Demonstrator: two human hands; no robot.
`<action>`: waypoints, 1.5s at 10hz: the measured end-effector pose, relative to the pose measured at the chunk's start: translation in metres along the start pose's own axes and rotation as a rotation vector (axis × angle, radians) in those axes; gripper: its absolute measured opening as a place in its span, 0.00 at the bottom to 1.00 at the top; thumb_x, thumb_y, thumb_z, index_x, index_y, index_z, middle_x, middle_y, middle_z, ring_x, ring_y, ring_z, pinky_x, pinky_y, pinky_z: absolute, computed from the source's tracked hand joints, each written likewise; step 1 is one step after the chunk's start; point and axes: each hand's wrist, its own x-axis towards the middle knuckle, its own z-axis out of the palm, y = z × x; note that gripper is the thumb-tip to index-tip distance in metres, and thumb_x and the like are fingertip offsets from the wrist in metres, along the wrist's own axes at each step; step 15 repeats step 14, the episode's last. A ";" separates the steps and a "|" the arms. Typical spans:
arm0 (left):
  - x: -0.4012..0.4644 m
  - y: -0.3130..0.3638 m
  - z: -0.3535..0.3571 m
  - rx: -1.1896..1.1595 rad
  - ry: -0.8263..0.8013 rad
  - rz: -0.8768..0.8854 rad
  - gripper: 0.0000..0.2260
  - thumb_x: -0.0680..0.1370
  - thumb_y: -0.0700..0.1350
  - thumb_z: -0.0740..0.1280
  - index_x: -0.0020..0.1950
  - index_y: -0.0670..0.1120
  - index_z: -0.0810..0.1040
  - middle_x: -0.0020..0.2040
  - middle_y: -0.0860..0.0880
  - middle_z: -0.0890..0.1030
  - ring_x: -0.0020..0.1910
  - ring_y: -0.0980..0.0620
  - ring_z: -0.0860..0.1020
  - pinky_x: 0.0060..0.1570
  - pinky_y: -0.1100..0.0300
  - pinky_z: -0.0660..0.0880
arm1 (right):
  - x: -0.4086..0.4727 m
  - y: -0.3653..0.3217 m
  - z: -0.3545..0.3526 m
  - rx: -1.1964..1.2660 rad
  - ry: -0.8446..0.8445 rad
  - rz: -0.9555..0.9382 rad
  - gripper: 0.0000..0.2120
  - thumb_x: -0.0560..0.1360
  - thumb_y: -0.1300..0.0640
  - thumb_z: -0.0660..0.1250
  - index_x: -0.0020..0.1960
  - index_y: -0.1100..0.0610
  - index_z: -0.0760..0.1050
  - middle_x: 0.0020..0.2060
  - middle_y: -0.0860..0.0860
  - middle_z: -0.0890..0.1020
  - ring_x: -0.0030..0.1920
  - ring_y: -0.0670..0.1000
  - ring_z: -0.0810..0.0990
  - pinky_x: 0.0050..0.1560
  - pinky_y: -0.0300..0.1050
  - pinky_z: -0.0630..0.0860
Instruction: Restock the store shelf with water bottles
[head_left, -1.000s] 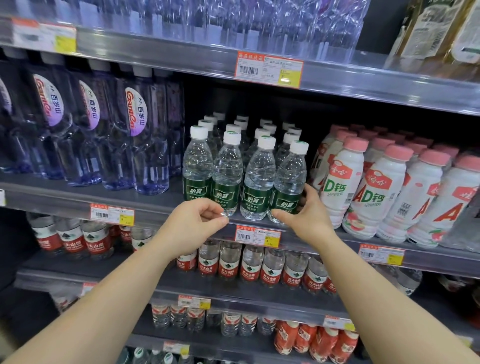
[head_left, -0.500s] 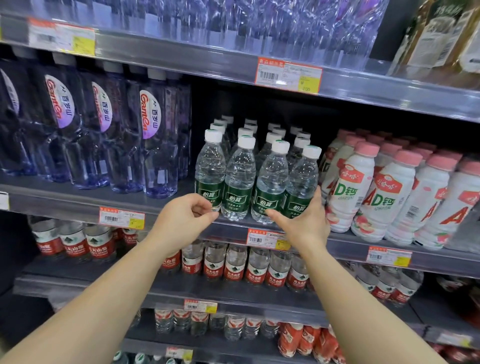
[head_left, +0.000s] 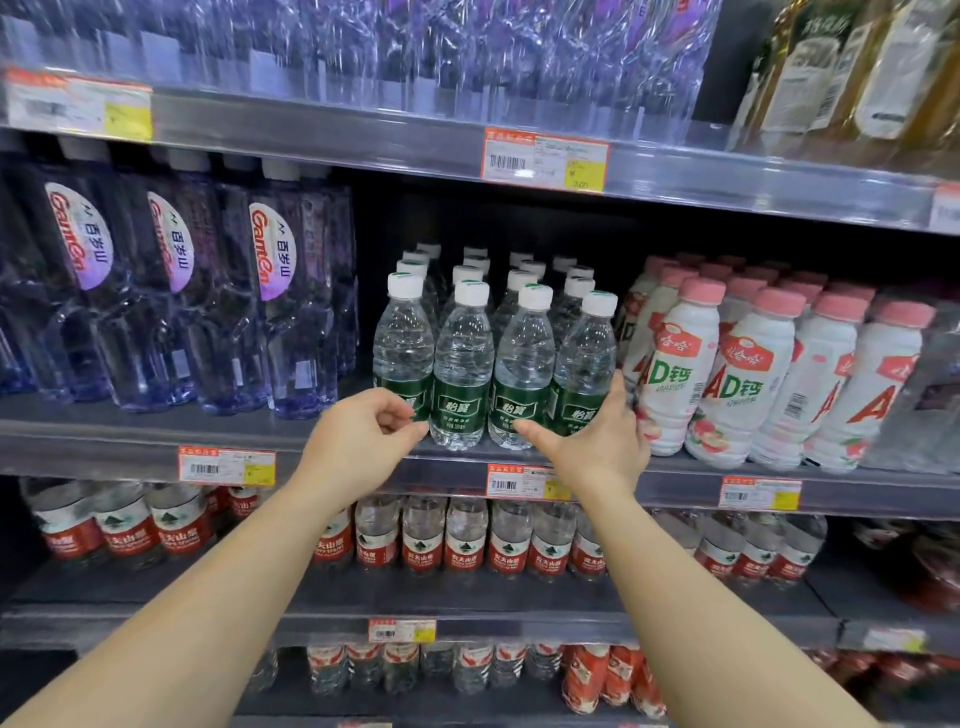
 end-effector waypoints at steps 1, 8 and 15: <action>-0.001 0.002 0.002 0.002 0.002 -0.003 0.09 0.74 0.51 0.72 0.51 0.50 0.80 0.45 0.56 0.80 0.46 0.58 0.78 0.48 0.60 0.74 | -0.002 0.001 0.001 -0.002 0.007 -0.005 0.62 0.57 0.25 0.69 0.78 0.52 0.45 0.71 0.56 0.68 0.72 0.55 0.64 0.75 0.55 0.53; 0.008 0.001 0.011 0.499 0.197 -0.203 0.34 0.70 0.69 0.66 0.67 0.48 0.75 0.61 0.45 0.80 0.64 0.41 0.74 0.70 0.41 0.59 | 0.000 0.005 -0.007 0.097 -0.036 -0.039 0.59 0.61 0.30 0.72 0.79 0.51 0.43 0.69 0.54 0.70 0.71 0.54 0.66 0.75 0.54 0.53; -0.025 0.051 0.067 0.438 0.271 -0.282 0.43 0.74 0.65 0.64 0.80 0.47 0.47 0.80 0.43 0.47 0.79 0.41 0.47 0.74 0.39 0.45 | 0.008 0.056 -0.042 0.159 -0.147 -0.306 0.41 0.72 0.35 0.66 0.78 0.48 0.52 0.72 0.52 0.65 0.72 0.54 0.61 0.70 0.55 0.60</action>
